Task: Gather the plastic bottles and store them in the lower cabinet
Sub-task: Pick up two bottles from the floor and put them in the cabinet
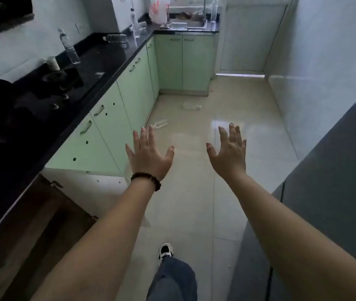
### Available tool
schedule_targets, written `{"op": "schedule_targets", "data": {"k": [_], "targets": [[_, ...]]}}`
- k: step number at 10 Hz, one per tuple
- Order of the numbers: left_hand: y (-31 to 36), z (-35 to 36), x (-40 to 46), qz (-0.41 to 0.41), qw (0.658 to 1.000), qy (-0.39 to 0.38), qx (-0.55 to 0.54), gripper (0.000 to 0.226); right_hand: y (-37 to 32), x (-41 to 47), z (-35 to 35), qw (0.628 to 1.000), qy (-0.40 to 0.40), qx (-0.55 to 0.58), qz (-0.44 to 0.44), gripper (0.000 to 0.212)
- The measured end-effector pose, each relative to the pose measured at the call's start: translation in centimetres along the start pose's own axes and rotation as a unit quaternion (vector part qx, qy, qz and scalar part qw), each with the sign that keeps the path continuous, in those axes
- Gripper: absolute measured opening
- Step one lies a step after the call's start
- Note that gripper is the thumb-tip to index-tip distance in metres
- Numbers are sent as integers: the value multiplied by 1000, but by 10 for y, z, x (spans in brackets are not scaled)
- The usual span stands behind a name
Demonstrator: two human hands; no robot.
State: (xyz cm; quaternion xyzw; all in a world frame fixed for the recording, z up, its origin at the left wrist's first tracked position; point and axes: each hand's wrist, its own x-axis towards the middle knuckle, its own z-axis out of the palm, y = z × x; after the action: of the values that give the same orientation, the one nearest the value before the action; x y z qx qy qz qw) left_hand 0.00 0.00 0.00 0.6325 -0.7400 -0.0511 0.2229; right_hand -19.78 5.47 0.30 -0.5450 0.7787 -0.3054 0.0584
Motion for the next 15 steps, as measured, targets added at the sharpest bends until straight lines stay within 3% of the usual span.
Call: {"op": "schedule_targets", "data": {"k": [5,8,12,15], "targets": [[-35,91,219,-4,997,-77,25,84,7,197,110,994,-49,-32,94,64],[-7,163,355,-21,994,-103,22,85,42,342,155,992,-65,-37,101,63],[92,293,580,-135,983,-119,25,84,140,641,191,987,-144,-61,46,63],[94,346,699,-212,969,-122,46,83,153,796,259,979,-198,-54,-5,63]]}}
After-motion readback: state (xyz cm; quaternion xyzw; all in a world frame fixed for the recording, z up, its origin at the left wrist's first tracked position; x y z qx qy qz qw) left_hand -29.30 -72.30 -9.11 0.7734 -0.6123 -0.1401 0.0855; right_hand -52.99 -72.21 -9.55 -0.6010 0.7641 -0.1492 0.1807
